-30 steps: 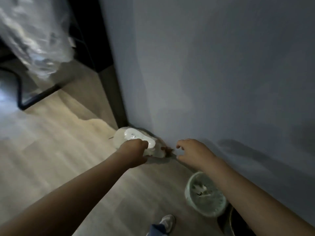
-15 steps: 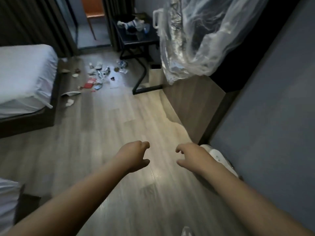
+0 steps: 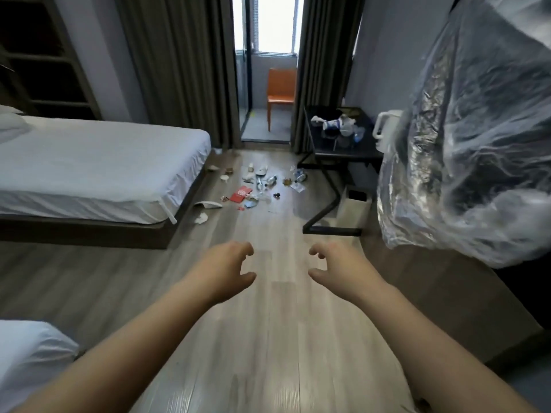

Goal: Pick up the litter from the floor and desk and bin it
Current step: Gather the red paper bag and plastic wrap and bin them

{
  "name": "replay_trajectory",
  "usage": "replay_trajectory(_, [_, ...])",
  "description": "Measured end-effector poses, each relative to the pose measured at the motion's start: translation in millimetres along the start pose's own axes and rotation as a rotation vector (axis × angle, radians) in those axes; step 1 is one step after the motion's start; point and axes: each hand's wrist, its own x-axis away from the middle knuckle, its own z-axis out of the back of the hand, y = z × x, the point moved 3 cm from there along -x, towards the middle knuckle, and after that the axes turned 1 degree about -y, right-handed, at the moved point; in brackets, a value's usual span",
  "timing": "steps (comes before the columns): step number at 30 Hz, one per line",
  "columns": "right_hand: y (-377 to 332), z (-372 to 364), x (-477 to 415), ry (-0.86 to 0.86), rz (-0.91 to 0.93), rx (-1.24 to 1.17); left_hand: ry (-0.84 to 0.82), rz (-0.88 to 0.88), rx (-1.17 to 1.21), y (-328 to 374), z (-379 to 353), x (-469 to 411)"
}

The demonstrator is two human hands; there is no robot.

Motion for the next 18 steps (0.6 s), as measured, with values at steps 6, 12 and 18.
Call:
replay_trajectory(6, [18.2, 27.1, -101.2, 0.000, 0.089, 0.021, 0.024, 0.087, 0.017, -9.9, 19.8, -78.4])
replay_trajectory(12, [30.9, 32.1, -198.3, -0.014, 0.112, 0.009, 0.048, 0.138, 0.031, -37.6, 25.8, -163.3])
replay_trajectory(18, [33.0, 28.9, -316.9, -0.009, 0.102, 0.004, 0.058, 0.131, 0.049, -86.9, 27.8, -268.4])
